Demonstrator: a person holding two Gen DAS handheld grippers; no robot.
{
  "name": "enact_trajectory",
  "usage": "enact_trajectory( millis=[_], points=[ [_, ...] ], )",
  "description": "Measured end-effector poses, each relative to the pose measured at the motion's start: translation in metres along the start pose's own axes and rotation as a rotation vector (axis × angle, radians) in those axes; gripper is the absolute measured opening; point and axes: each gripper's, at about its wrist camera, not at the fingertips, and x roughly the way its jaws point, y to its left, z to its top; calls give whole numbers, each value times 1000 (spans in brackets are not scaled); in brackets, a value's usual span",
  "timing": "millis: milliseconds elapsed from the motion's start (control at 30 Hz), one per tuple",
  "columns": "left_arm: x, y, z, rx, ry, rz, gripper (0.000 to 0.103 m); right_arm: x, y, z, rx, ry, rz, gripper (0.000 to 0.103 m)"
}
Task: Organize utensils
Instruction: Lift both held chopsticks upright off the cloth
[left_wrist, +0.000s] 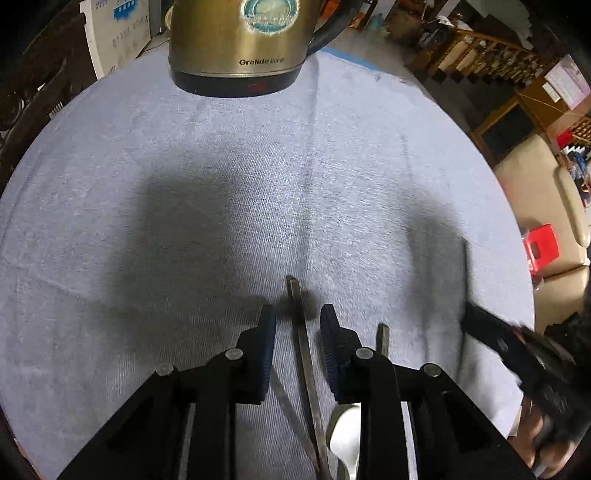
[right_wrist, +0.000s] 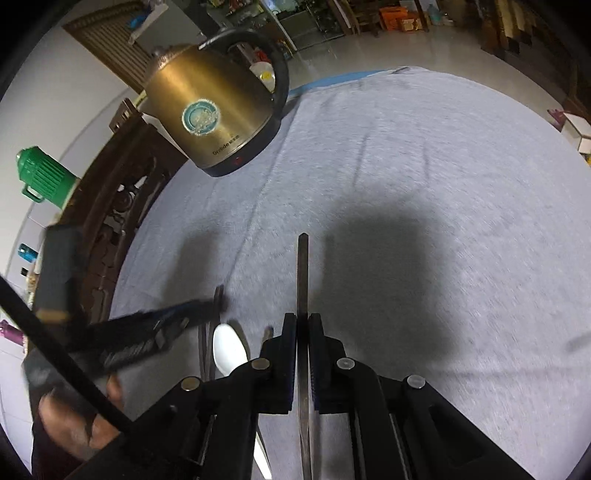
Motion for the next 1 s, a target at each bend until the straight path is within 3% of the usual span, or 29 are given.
enact_trajectory(
  millis=[300,333,400,533,667,1000],
  points=[
    [6,-13,3,16,13,51,24,-27,-17,-18,24,-28,52,7],
    [7,-15,3,21,9,58,22,-29,-18,-19,26,-31,54,7],
    [7,-18,0,50,1,97,8,-33,-21,-22,33,-35,63,7],
    [3,-16,-3,48,-8,115,5,-39,-19,-25,36,-49,72,7],
    [-20,-14,-11,36,-94,92,5,-55,-9,-32,9,-79,72,7],
    [-139,-7,-61,36,-396,53,5,-114,26,-72,-66,-242,61,7]
  ],
)
